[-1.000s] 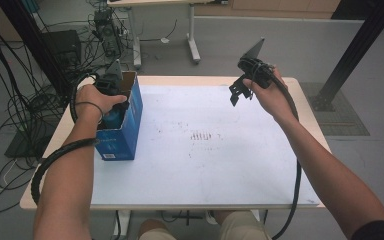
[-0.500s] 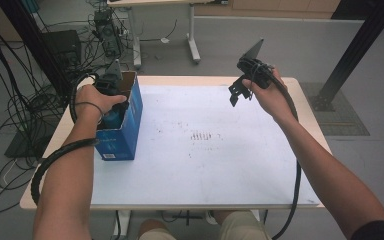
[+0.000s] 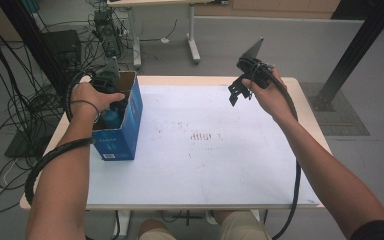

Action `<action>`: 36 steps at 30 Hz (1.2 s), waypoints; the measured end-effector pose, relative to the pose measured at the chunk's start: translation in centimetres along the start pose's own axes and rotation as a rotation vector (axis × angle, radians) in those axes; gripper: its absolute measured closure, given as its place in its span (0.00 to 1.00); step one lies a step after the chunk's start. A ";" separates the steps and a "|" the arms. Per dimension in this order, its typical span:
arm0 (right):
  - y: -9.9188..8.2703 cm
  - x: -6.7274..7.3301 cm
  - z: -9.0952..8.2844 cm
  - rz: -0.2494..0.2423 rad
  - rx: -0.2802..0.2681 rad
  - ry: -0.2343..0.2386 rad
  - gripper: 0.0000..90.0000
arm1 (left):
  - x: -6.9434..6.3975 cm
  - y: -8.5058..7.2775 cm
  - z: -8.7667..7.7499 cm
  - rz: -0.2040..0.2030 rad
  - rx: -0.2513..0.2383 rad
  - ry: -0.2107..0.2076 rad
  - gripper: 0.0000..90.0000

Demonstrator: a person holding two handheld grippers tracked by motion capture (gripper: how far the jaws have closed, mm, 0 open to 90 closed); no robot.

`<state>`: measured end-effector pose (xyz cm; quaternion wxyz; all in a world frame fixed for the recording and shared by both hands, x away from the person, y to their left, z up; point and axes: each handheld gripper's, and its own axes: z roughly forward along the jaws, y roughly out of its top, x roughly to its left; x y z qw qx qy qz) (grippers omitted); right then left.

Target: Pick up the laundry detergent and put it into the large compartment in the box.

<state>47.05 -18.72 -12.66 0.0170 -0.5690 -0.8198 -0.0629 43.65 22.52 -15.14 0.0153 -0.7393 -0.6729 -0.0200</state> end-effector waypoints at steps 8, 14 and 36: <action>-0.1 0.3 -0.1 -0.006 -0.006 0.001 0.08 | -0.2 -0.6 -1.4 0.003 -0.004 0.000 0.30; 0.0 0.5 -0.2 -0.009 -0.008 0.001 0.08 | -0.6 -2.0 -3.6 0.022 -0.023 0.016 0.28; 2.8 0.4 0.9 0.022 0.033 0.006 0.08 | -7.9 -3.8 -10.2 0.160 -0.116 -0.057 0.15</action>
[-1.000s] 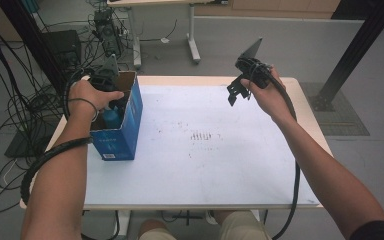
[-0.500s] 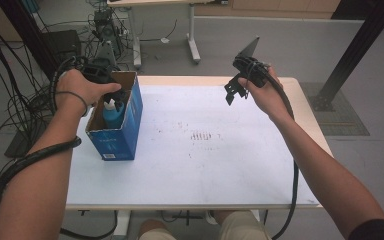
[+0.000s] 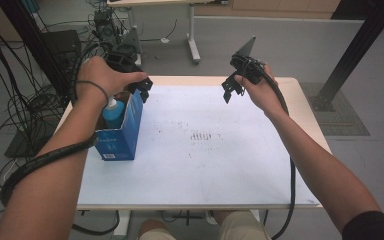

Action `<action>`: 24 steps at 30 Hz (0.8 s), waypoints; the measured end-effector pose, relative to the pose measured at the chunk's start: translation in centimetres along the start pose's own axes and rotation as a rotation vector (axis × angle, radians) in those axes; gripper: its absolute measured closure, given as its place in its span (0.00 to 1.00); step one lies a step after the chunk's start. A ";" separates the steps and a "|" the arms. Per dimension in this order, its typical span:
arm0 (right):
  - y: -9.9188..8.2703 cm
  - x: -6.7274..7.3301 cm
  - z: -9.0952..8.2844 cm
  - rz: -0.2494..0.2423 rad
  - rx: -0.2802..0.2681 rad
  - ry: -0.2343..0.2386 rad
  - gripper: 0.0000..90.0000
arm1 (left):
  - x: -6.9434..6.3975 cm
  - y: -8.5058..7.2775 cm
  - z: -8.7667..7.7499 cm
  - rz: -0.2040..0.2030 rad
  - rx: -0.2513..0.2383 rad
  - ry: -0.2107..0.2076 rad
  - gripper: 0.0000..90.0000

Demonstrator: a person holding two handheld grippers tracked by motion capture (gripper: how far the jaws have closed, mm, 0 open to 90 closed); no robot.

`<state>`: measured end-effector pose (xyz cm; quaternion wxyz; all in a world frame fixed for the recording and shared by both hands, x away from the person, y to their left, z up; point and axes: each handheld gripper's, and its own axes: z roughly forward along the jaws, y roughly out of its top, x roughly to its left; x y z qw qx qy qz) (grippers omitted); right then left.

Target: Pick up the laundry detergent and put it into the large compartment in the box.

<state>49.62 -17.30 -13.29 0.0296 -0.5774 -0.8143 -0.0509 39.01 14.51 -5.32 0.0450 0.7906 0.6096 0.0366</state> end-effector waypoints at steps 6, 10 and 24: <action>0.6 -0.5 0.0 0.018 0.004 -0.002 0.08 | -3.7 1.0 0.2 0.062 0.007 -0.022 0.14; 1.0 -1.1 0.1 0.040 0.017 -0.004 0.08 | -5.4 1.1 0.5 0.087 0.002 -0.051 0.14; 1.3 -1.5 0.4 0.051 0.024 -0.007 0.08 | -7.2 1.4 1.2 0.115 0.010 -0.080 0.14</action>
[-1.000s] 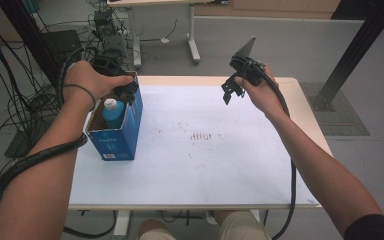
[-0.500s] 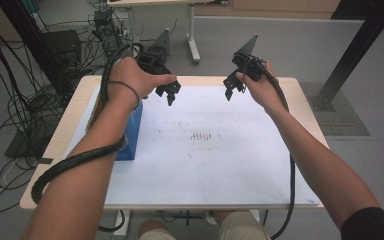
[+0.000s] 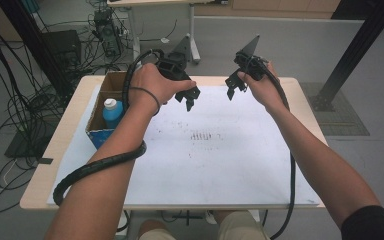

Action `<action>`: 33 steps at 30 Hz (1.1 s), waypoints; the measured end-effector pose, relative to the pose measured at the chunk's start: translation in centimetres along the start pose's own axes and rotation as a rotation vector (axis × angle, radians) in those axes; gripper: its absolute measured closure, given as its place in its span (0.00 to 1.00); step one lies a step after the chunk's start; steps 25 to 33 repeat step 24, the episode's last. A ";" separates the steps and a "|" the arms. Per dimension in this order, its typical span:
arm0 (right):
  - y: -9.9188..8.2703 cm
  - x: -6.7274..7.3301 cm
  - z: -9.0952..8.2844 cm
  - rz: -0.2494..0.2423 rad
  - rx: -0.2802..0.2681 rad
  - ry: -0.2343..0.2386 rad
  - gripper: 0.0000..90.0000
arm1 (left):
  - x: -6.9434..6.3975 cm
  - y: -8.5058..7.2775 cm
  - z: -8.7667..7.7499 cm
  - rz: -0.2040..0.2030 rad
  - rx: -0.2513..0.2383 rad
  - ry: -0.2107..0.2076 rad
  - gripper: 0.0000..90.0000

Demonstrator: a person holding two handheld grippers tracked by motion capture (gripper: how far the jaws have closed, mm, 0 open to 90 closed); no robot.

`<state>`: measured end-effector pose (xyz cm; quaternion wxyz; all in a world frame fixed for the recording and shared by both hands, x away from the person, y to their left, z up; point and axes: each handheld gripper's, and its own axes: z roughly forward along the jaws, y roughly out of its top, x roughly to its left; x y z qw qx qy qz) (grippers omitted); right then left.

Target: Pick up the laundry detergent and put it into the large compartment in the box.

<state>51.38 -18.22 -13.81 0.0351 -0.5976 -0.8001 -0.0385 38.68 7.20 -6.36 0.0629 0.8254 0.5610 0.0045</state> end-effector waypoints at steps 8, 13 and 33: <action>-0.1 0.1 -0.1 0.001 -0.001 -0.003 0.08 | 0.2 -0.2 0.1 -0.005 0.006 0.010 0.14; -0.2 0.2 -0.1 -0.005 -0.003 -0.003 0.08 | 0.2 -0.2 0.1 -0.002 0.008 0.013 0.14; -0.5 0.3 -0.3 -0.005 -0.010 -0.007 0.07 | 0.1 -0.1 0.2 0.006 0.009 0.014 0.14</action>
